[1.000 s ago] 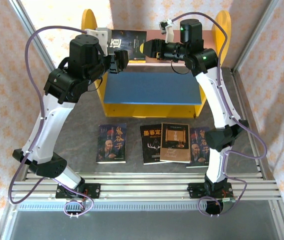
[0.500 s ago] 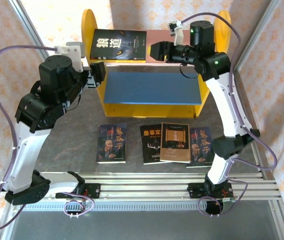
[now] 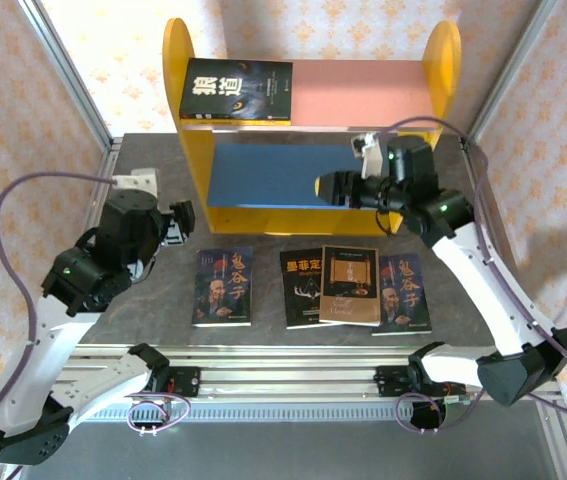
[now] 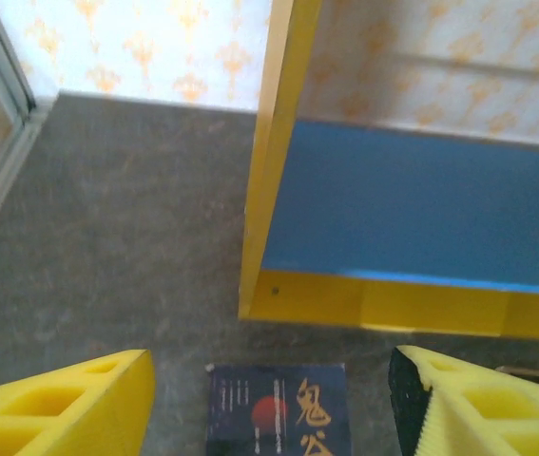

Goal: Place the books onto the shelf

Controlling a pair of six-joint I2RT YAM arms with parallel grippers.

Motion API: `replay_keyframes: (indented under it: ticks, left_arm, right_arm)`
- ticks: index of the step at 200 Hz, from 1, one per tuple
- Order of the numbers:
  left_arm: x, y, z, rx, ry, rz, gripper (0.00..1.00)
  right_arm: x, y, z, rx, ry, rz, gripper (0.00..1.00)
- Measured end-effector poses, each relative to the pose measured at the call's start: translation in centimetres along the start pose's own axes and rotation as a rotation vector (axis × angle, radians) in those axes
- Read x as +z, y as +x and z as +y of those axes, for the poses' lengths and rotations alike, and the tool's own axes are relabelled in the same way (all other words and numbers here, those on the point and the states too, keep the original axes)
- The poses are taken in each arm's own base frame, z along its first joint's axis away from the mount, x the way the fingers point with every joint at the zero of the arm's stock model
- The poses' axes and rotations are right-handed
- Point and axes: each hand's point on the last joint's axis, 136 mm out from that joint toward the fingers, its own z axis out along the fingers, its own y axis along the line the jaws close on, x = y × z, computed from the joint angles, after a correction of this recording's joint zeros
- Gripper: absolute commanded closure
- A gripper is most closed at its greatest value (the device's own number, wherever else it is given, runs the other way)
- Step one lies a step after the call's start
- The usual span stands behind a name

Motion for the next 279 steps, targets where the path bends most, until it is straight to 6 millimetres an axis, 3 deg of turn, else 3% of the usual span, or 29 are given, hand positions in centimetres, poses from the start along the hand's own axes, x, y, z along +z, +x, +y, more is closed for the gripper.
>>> replay_keyframes:
  ticks: [39,70,108,130,149,171,203,252,279]
  left_arm:
    - [3.4,6.9,1.1,-0.024,-0.061,0.163,0.34]
    - [4.0,9.9,2.0,-0.075,-0.078,0.208,0.33]
    - [5.3,12.0,0.7,-0.148,-0.008,0.242,0.35]
    - [6.4,13.4,-0.3,-0.173,0.043,0.269,0.34]
    - [7.2,14.0,-1.1,-0.189,0.070,0.287,0.34]
    - [8.0,13.9,-2.6,-0.199,0.115,0.296,0.34]
    - [9.4,14.9,-5.8,-0.206,0.202,0.322,0.34]
    - [11.3,18.3,-11.7,-0.180,0.309,0.386,0.35]
    - [13.1,21.1,-14.2,-0.144,0.323,0.455,0.36]
  right_arm:
    - [4.0,7.8,-4.2,0.093,0.087,0.164,0.45]
    - [5.5,12.0,-6.7,0.144,0.157,0.251,0.45]
    - [5.5,13.1,-8.6,0.150,0.240,0.255,0.44]
    - [5.5,14.8,-10.2,0.174,0.288,0.283,0.42]
    - [4.9,16.4,-12.4,0.221,0.356,0.314,0.40]
    - [3.6,16.8,-15.7,0.298,0.436,0.298,0.37]
    - [1.8,16.6,-18.8,0.375,0.518,0.267,0.35]
    - [0.7,16.8,-20.3,0.411,0.562,0.263,0.29]
    - [0.4,17.7,-20.9,0.425,0.582,0.277,0.29]
